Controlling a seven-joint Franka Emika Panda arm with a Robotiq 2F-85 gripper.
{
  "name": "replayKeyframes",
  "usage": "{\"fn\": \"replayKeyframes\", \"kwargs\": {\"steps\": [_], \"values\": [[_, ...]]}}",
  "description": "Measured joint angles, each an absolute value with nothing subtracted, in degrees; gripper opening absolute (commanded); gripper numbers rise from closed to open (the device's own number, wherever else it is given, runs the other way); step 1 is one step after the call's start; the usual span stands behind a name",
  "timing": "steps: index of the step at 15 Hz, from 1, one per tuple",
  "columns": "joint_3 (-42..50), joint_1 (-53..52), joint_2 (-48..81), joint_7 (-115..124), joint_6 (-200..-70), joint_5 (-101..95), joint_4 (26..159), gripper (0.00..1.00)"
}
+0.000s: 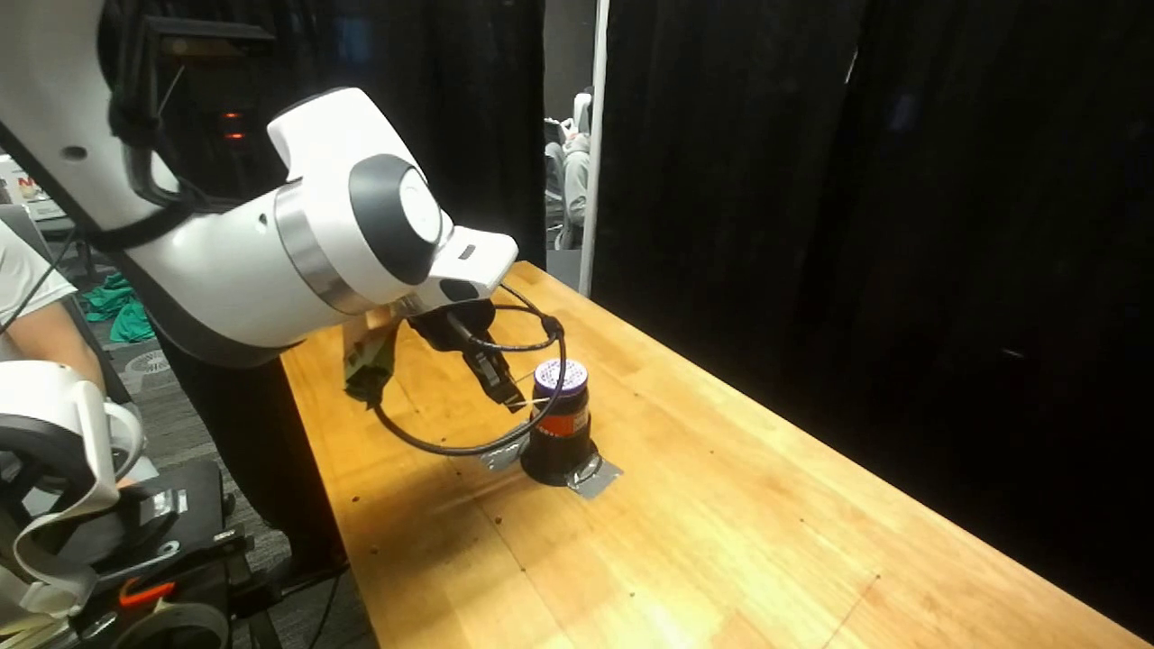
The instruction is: Put a rubber band around the cup
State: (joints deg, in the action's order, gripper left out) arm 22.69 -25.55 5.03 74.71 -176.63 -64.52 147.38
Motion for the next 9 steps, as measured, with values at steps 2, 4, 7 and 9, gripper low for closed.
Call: {"fn": "replayKeyframes", "kwargs": {"steps": [2, 4, 7, 9], "values": [[22.9, -25.7, 5.0, 79.9, -175.8, -69.5, 146.9, 0.14], [22.9, -26.3, 5.1, 85.0, -174.5, -73.7, 146.4, 0.13], [22.0, -28.4, 5.3, 93.1, -171.4, -78.9, 145.4, 0.14], [21.1, -30.0, 5.6, 98.0, -169.0, -81.8, 144.8, 0.13]]}}
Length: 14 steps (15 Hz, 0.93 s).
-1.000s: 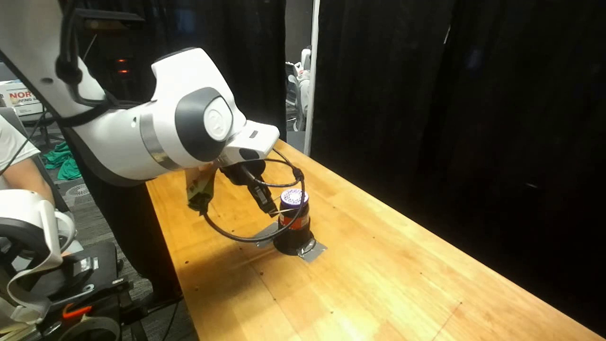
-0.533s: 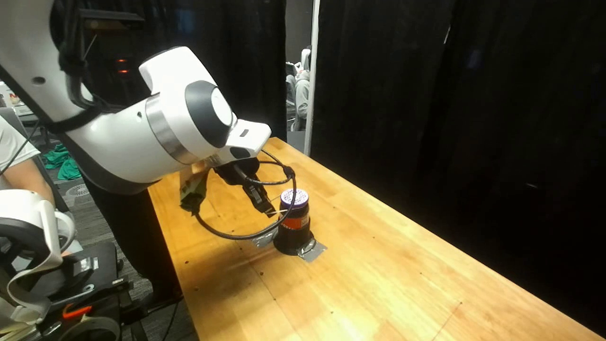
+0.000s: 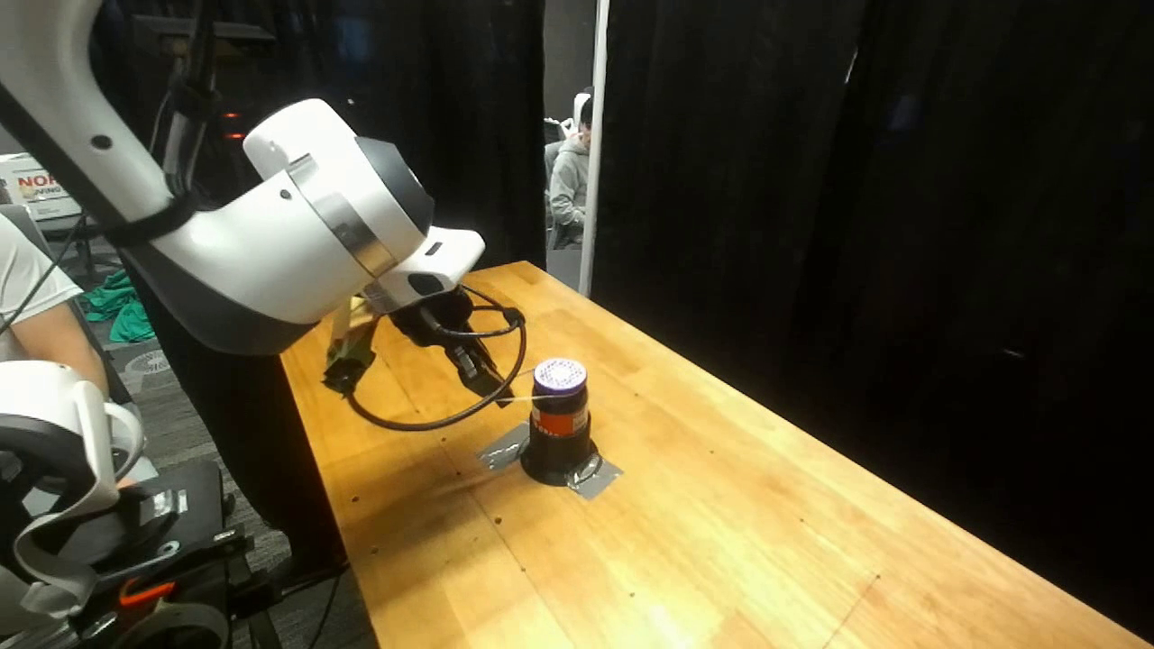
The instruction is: Put a rubber band around the cup
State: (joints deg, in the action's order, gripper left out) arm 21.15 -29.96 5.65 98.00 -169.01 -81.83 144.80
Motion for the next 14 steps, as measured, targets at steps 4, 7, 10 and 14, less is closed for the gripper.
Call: {"fn": "replayKeyframes", "kwargs": {"steps": [4, 7, 10, 14], "values": [[19.6, -32.2, 7.3, 106.5, -164.3, -87.1, 143.5, 0.14], [18.5, -33.4, 9.0, 110.5, -161.6, -89.0, 142.5, 0.15], [17.4, -34.6, 10.1, 112.5, -159.1, -89.0, 140.8, 0.15], [16.3, -35.7, 10.7, 113.7, -155.7, -89.0, 138.5, 0.15]]}}
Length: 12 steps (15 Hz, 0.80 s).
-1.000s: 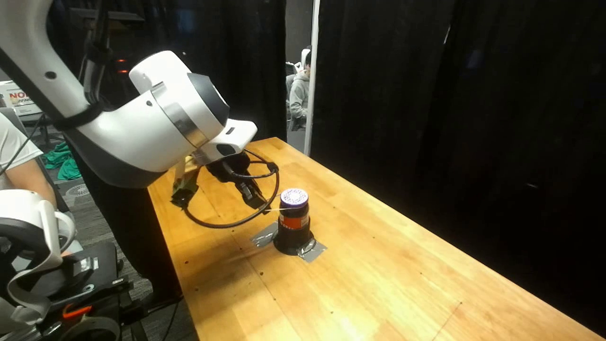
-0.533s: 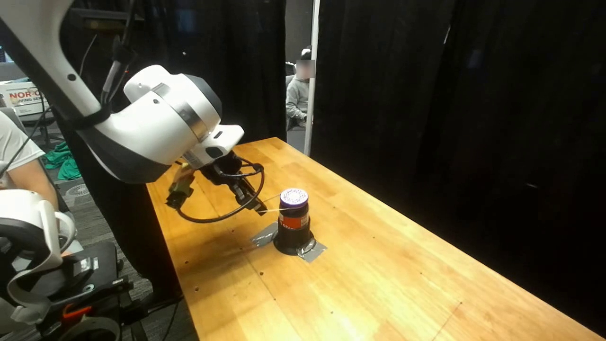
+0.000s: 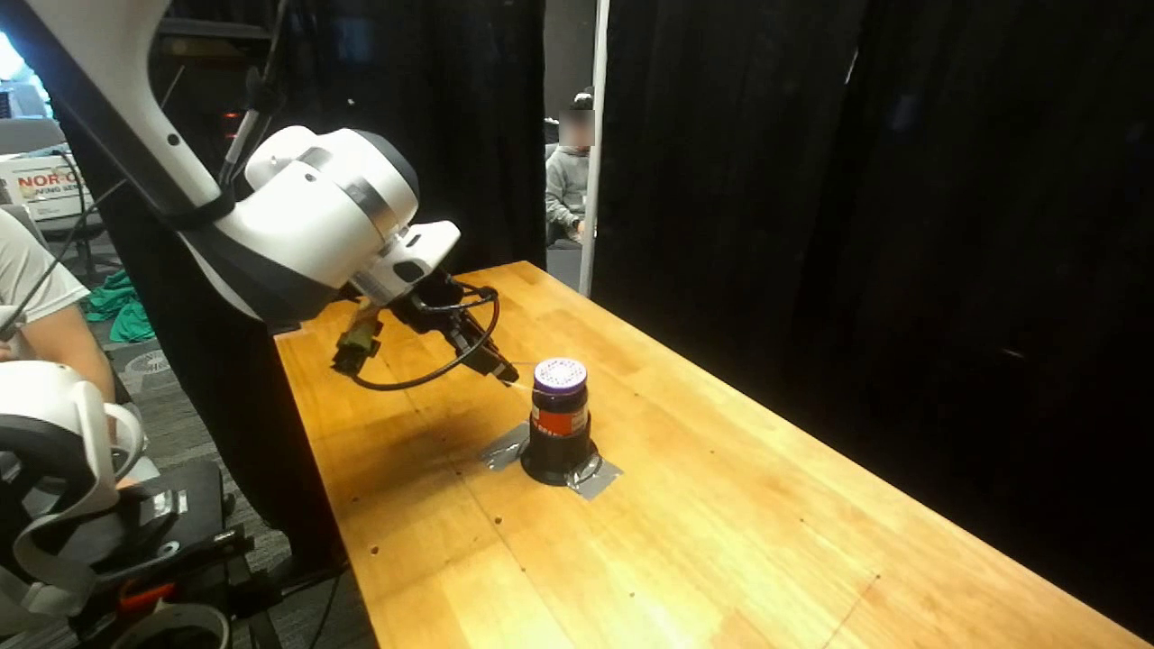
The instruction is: Put a rubber band around the cup
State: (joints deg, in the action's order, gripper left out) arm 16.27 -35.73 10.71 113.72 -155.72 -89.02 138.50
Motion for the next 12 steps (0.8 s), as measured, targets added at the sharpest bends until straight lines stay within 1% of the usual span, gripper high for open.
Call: {"fn": "replayKeyframes", "kwargs": {"steps": [6, 7, 9, 11, 12], "values": [[15.7, -36.6, 13.5, 114.0, -149.6, -89.0, 136.5, 0.14], [13.8, -35.1, 14.0, 114.2, -148.0, -89.0, 136.3, 0.15], [7.0, -29.5, 14.2, 114.5, -144.9, -89.0, 136.0, 0.15], [1.9, -24.4, 14.0, 114.7, -144.2, -89.0, 136.1, 0.13], [0.1, -22.3, 13.7, 115.0, -144.3, -89.0, 136.2, 0.11]]}}
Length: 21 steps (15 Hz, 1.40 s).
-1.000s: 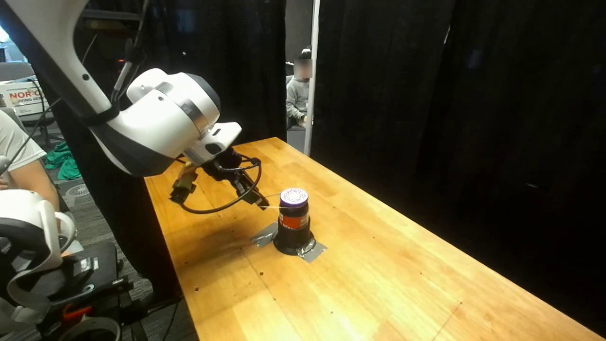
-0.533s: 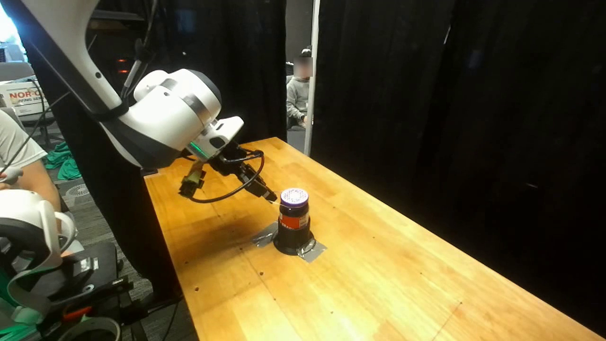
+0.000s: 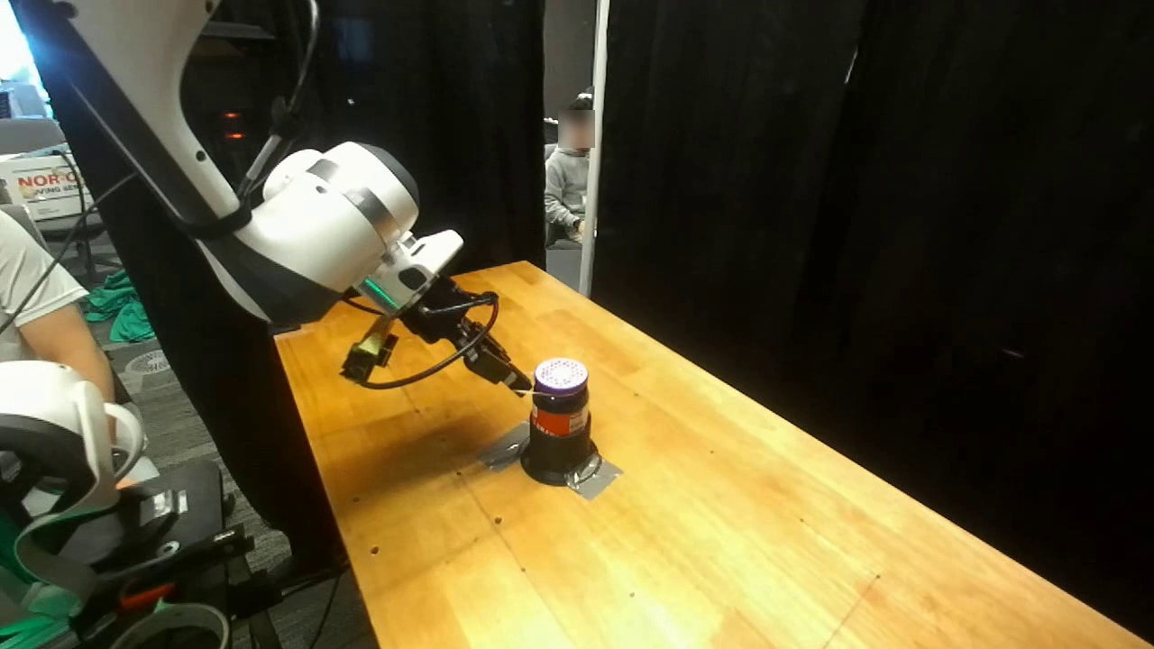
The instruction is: Put a rubber band around the cup
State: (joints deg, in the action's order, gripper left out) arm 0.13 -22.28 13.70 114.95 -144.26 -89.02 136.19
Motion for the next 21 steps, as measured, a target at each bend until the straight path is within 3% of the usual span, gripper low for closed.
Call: {"fn": "replayKeyframes", "kwargs": {"steps": [6, 18, 19, 21], "values": [[-4.7, -14.4, 9.1, 121.5, -149.4, -92.6, 139.6, 0.11], [-3.4, -13.1, -0.4, 137.9, -158.6, -106.0, 145.1, 0.12], [-3.1, -13.0, -0.7, 137.9, -159.5, -106.0, 145.3, 0.37], [-2.6, -12.2, -0.8, 134.1, -161.9, -104.3, 146.0, 0.40]]}}
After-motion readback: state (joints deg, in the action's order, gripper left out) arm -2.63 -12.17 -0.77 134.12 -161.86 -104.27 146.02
